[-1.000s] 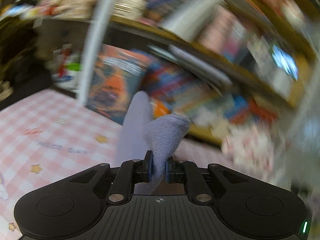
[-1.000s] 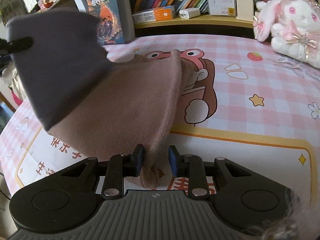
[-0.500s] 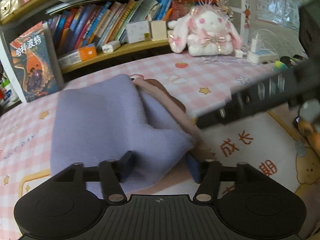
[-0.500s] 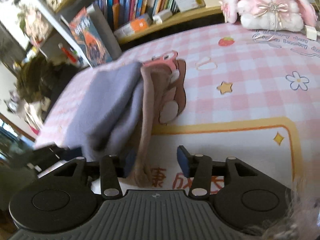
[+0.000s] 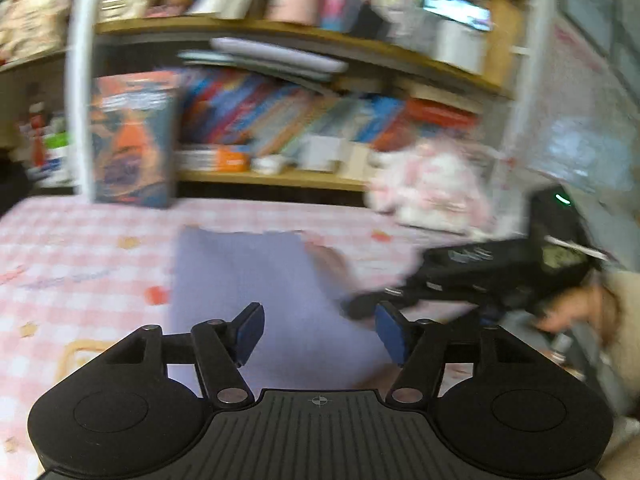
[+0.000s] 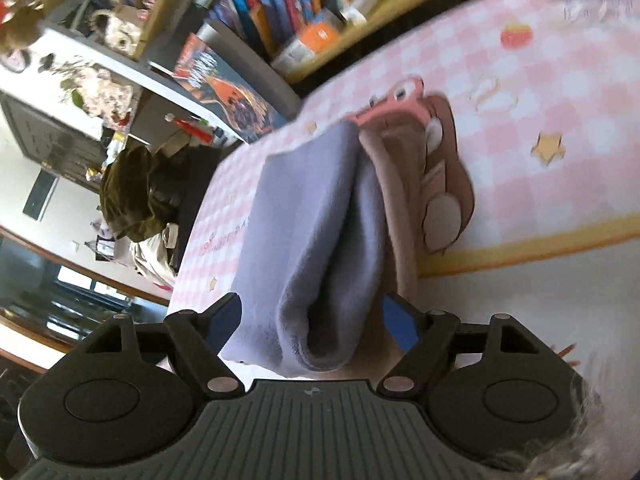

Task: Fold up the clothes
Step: 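Open the left gripper and release the lavender half on the mauve half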

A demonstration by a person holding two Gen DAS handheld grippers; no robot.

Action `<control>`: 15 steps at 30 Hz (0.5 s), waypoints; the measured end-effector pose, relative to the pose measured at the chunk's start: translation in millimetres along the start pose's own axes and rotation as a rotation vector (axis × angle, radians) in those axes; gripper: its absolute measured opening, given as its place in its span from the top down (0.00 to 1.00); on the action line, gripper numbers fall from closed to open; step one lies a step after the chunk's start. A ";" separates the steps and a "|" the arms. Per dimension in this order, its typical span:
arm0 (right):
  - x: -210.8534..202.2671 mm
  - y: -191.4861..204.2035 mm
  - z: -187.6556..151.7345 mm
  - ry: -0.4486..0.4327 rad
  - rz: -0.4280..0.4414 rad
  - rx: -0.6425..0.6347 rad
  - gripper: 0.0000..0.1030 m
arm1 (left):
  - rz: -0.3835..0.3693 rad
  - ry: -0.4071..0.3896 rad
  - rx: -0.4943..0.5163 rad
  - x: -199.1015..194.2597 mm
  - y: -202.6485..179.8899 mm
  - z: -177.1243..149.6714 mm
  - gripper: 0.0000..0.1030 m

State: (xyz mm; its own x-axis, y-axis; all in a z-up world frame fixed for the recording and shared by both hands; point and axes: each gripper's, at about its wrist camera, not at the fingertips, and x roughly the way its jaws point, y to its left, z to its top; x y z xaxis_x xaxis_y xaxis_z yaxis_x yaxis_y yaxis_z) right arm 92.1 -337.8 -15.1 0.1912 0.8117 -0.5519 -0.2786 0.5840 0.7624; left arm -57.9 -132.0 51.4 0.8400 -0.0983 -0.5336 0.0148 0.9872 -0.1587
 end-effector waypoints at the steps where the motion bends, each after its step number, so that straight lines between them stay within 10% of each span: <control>1: 4.8 -2.3 -0.1 0.011 -0.001 0.025 0.26 | 0.028 0.004 -0.019 2.3 7.7 0.3 0.54; 12: 27.6 -7.9 -1.7 0.017 -0.004 0.147 0.26 | 0.057 0.176 -0.025 45.8 30.2 -17.8 0.59; 15: 30.3 -0.1 -2.8 0.001 -0.036 0.099 0.42 | 0.054 0.200 0.006 48.1 29.9 -21.6 0.59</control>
State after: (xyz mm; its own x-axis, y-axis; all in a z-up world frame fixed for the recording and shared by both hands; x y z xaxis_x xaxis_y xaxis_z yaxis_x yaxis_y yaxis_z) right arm 95.3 -313.3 -32.8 0.1981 0.7903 -0.5798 -0.1769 0.6106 0.7719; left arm -28.8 -109.9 3.1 0.7154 -0.0674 -0.6954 -0.0238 0.9924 -0.1207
